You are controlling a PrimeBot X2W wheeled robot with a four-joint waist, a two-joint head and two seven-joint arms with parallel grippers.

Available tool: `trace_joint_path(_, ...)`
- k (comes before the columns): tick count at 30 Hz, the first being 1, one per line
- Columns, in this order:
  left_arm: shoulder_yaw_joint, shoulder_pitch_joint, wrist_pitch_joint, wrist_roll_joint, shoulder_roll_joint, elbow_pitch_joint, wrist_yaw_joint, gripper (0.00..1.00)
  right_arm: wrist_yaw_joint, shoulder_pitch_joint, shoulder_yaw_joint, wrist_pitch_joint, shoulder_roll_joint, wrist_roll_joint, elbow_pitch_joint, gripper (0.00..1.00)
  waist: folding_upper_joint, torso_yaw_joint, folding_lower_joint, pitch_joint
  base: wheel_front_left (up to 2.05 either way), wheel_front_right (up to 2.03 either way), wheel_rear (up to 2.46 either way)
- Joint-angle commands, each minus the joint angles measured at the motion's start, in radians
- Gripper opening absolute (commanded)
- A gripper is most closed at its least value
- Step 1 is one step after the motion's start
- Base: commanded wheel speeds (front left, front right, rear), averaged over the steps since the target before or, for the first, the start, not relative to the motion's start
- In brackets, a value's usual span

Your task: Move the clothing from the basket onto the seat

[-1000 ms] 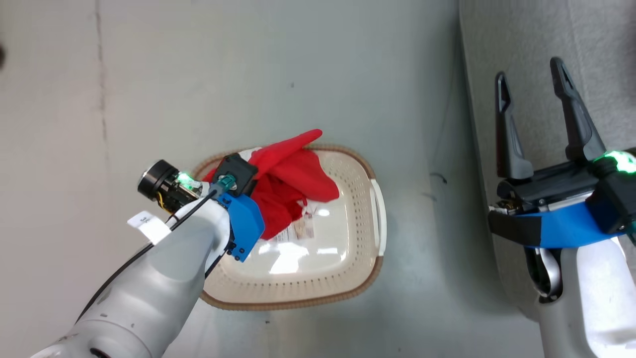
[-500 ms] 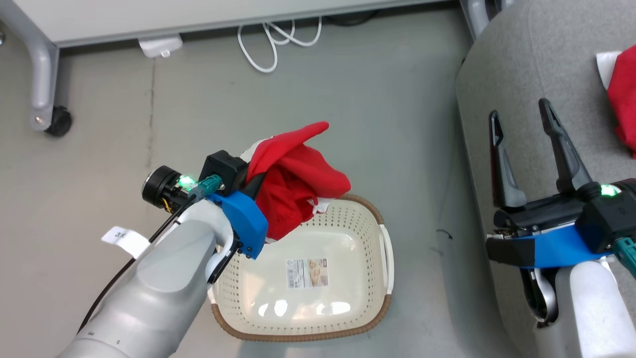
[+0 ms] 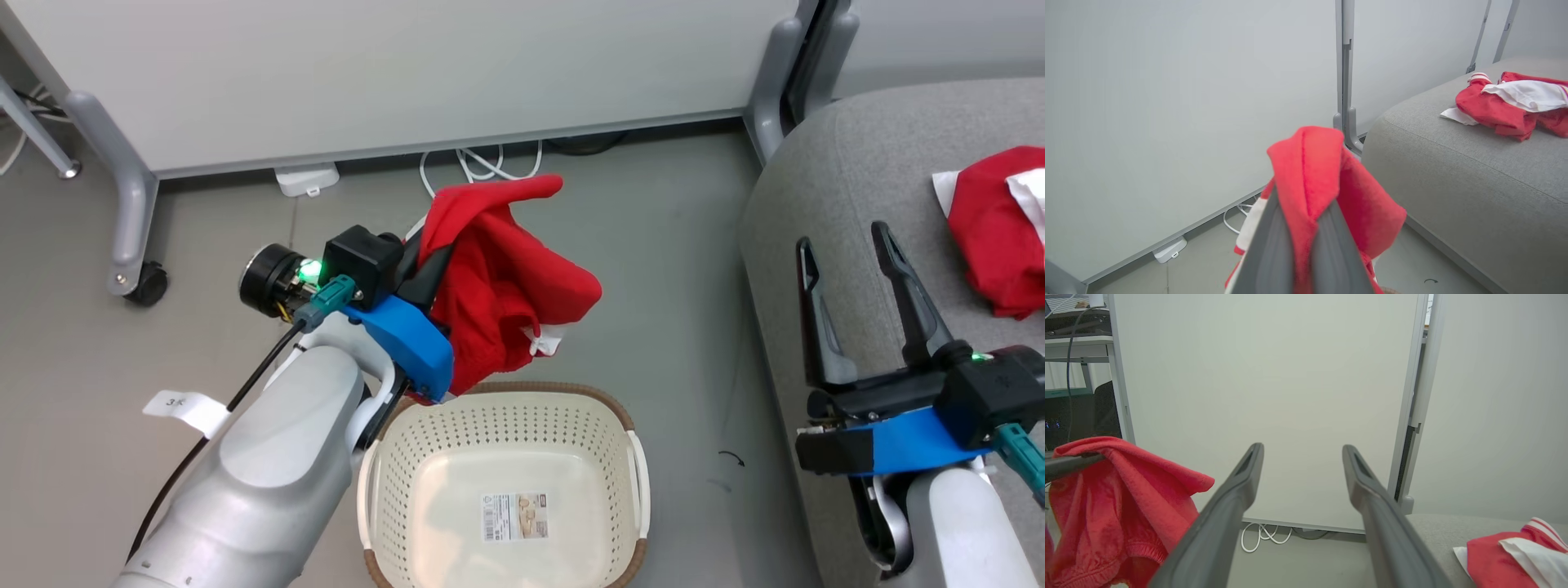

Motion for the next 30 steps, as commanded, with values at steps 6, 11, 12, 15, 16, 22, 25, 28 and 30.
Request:
trace_joint_path(6,0.019,-0.008,-0.005,0.033,-0.014,-0.065,-0.006,0.00,0.000,0.041,-0.001,-0.003,0.000,0.011,0.007,1.00,-0.0001,-0.002,0.0002,-0.045,0.00,0.00,0.00)
trace_joint_path(11,0.007,-0.023,-0.005,0.043,-0.027,-0.104,-0.010,0.00,0.000,0.055,0.001,-0.003,0.000,0.021,0.010,1.00,-0.0001,-0.006,0.0002,-0.068,0.00,0.00,0.00)
trace_joint_path(12,-0.002,-0.032,-0.005,0.041,-0.033,-0.113,-0.011,0.00,0.000,0.060,0.002,-0.003,0.000,0.025,0.009,1.00,-0.0001,-0.009,0.0002,-0.074,0.00,0.00,0.00)
trace_joint_path(15,-0.017,-0.043,0.004,0.029,-0.038,-0.124,-0.013,0.00,0.000,0.069,0.004,-0.003,0.000,0.030,0.008,1.00,-0.0001,-0.014,0.0002,-0.079,0.00,0.00,0.00)
trace_joint_path(16,-0.022,-0.044,0.009,0.026,-0.040,-0.127,-0.013,0.00,0.000,0.070,0.005,-0.003,0.000,0.031,0.008,1.00,-0.0001,-0.015,0.0002,-0.081,0.00,0.00,0.00)
trace_joint_path(22,-0.039,-0.060,0.026,0.010,-0.041,-0.150,-0.013,0.00,0.000,0.079,0.010,-0.003,0.000,0.042,0.001,1.00,-0.0001,-0.019,0.0002,-0.082,0.00,0.00,0.00)
trace_joint_path(25,-0.044,-0.059,0.028,0.009,-0.039,-0.154,-0.014,0.00,0.000,0.078,0.022,-0.003,0.000,0.042,-0.008,1.00,-0.0001,-0.020,0.0002,-0.083,0.00,0.00,0.00)
trace_joint_path(28,-0.050,-0.056,0.028,0.002,-0.037,-0.158,-0.014,0.00,0.000,0.082,0.056,-0.003,0.000,0.039,-0.026,1.00,-0.0001,-0.021,0.0002,-0.085,0.00,0.00,0.00)
trace_joint_path(30,-0.054,-0.055,0.029,0.000,-0.037,-0.159,-0.014,0.00,0.000,0.088,0.091,-0.003,0.000,0.040,-0.038,1.00,-0.0001,-0.020,0.0002,-0.086,0.00,0.00,0.00)
